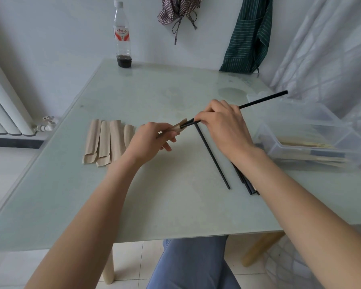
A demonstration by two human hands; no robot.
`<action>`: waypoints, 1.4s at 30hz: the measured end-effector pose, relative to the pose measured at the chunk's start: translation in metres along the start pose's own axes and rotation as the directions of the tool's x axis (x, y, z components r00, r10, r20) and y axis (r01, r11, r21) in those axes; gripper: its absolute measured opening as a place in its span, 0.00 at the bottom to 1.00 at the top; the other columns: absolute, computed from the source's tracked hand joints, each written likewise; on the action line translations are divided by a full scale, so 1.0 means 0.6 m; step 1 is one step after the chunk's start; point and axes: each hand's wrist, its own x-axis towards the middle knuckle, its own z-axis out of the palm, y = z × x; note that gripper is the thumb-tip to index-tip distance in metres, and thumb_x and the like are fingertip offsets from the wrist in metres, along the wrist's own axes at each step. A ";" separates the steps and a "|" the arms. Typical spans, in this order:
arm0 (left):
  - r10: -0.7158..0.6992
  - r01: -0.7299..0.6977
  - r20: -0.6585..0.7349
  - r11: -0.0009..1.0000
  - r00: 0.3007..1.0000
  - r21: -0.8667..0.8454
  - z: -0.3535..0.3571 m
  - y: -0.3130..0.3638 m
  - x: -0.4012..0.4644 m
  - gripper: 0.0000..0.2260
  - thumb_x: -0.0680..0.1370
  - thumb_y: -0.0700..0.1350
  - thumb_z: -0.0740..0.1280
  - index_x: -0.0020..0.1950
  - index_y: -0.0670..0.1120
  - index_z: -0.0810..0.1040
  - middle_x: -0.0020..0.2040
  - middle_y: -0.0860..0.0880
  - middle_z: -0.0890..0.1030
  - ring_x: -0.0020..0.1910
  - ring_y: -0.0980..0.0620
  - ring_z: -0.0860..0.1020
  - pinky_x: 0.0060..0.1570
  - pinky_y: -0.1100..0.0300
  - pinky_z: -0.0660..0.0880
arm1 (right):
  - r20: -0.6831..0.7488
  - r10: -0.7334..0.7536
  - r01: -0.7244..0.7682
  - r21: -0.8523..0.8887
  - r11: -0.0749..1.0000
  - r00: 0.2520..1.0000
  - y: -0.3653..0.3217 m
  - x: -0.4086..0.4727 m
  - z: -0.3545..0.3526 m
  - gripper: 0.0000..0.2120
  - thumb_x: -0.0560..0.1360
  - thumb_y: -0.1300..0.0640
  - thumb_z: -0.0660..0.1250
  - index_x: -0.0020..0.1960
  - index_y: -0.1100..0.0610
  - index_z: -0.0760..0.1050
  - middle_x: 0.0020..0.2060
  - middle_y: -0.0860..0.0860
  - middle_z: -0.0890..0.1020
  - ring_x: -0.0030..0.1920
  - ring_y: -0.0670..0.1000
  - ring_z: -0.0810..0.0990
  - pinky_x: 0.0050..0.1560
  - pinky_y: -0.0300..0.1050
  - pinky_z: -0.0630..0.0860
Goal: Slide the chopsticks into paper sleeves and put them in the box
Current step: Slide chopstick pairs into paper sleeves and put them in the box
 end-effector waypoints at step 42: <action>0.080 -0.078 -0.004 0.980 0.997 0.186 0.004 0.012 -0.009 0.08 0.79 0.45 0.63 0.51 0.51 0.82 0.41 0.59 0.81 0.32 0.54 0.80 0.44 0.53 0.77 | 0.054 0.055 -0.065 0.217 0.974 0.997 0.005 0.005 0.011 0.07 0.75 0.56 0.67 0.48 0.58 0.82 0.45 0.53 0.79 0.50 0.52 0.74 0.48 0.43 0.67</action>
